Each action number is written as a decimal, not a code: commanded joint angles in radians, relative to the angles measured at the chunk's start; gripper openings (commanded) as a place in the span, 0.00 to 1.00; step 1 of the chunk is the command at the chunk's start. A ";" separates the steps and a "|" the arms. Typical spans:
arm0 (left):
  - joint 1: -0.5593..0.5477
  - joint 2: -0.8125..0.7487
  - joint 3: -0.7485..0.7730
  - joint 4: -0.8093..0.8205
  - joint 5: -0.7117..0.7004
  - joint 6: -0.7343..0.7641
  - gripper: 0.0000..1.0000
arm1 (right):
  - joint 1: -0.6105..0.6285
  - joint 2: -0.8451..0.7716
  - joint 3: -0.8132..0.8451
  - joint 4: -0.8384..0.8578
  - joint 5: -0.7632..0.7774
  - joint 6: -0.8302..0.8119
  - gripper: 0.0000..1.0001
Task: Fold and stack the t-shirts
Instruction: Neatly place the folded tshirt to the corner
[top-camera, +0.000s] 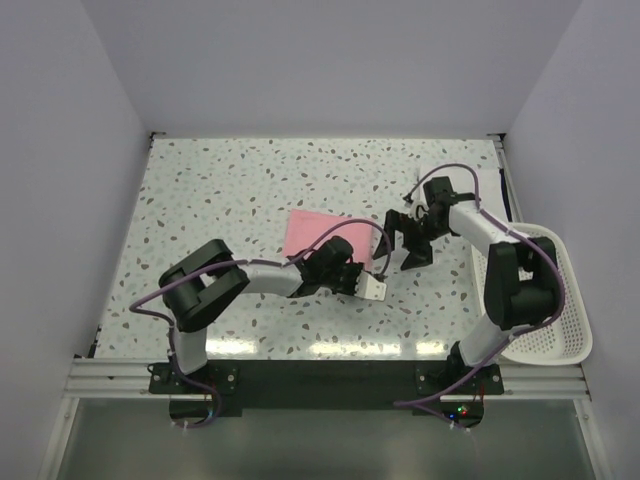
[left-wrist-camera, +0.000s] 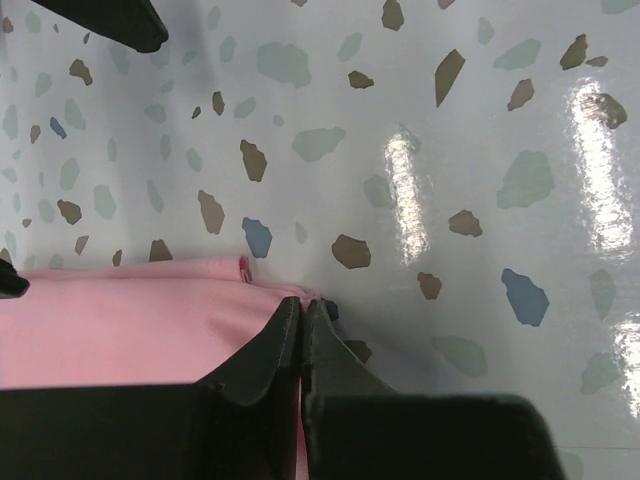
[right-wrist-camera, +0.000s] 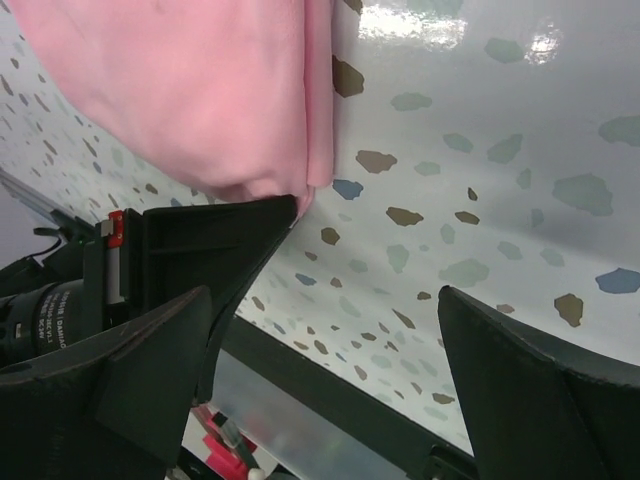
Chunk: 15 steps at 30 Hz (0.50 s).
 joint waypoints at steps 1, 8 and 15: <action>-0.002 -0.046 0.031 -0.019 0.080 -0.005 0.00 | -0.004 0.023 -0.018 0.057 -0.063 0.050 0.99; 0.004 -0.098 0.097 -0.054 0.140 -0.075 0.00 | 0.002 0.072 -0.075 0.293 -0.146 0.238 0.99; 0.032 -0.115 0.134 -0.071 0.157 -0.118 0.00 | 0.017 0.161 -0.100 0.455 -0.175 0.325 0.86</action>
